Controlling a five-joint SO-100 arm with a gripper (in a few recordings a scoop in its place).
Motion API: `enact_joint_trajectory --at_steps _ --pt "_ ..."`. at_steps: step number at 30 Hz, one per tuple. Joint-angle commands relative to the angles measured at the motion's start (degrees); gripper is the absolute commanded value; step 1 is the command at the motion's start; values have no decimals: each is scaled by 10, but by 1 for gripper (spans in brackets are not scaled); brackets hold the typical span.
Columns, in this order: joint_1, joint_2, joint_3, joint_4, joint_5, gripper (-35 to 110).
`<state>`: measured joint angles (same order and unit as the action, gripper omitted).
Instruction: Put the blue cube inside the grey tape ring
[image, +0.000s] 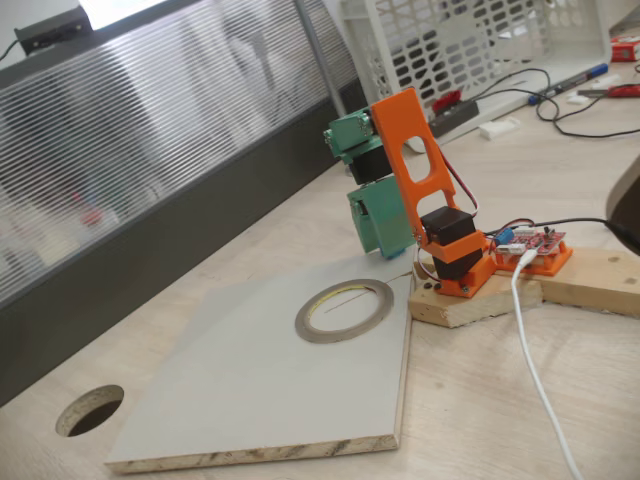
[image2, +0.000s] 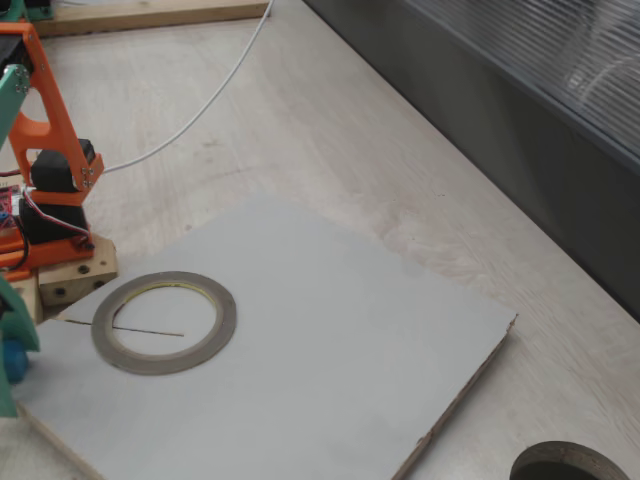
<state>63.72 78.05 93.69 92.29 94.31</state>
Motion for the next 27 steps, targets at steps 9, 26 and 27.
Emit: enact_joint_trajectory --at_steps 9,26,27 --pt "4 14 -8 -34 6 23" --pt "5 29 -17 -33 6 4" --pt "5 43 -17 -31 6 4"
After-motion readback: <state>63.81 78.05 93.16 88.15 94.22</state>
